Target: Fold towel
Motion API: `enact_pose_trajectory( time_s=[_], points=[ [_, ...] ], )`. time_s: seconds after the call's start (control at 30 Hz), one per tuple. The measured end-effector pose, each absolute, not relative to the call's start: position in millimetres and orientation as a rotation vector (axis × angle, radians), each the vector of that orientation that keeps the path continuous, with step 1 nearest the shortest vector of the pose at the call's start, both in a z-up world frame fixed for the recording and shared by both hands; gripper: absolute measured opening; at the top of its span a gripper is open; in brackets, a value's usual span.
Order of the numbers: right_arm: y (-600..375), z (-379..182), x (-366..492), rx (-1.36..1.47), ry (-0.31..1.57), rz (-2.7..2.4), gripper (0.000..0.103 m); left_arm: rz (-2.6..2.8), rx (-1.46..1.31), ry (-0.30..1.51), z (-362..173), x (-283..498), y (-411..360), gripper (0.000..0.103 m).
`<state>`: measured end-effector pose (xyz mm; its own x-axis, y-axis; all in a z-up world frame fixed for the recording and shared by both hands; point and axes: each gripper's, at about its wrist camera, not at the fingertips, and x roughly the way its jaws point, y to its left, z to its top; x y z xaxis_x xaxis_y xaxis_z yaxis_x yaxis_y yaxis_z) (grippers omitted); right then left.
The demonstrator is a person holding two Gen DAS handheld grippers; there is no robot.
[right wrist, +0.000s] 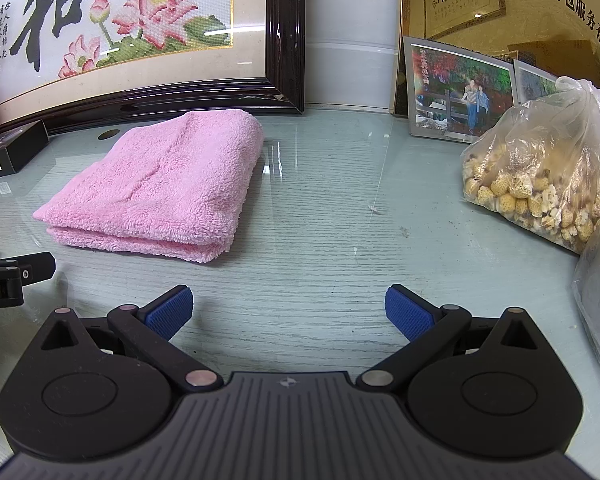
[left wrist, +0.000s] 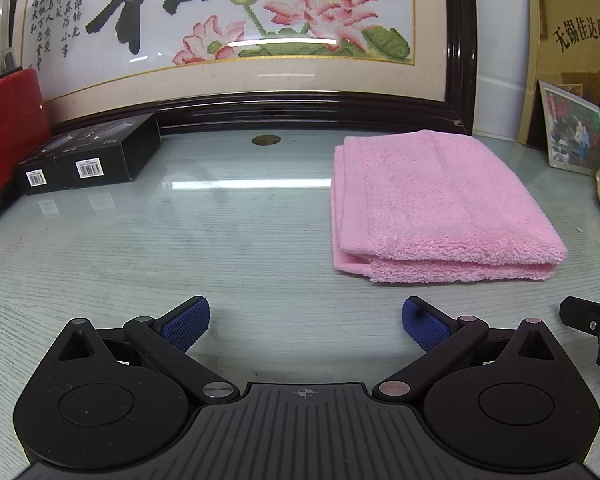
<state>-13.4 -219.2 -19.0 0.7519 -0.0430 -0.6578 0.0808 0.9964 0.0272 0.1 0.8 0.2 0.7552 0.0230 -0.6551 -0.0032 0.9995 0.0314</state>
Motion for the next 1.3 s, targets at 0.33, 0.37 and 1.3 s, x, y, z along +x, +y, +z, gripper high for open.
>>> enact_pose_trajectory(
  time_s=[0.33,0.37,1.3],
  points=[
    [-220.0,-19.7,-13.8,0.052,0.720,-0.069,0.103,0.135,0.021,0.665,10.0,5.3,42.1,0.103],
    [-219.9,-19.6,-13.7,0.052,0.720,-0.069,0.103,0.154,0.003,0.663,12.8,7.3,55.1,0.103],
    [-220.2,-19.6,-13.5,0.052,0.719,-0.068,0.103,0.357,-0.115,0.697,5.7,32.9,221.4,0.103]
  ],
)
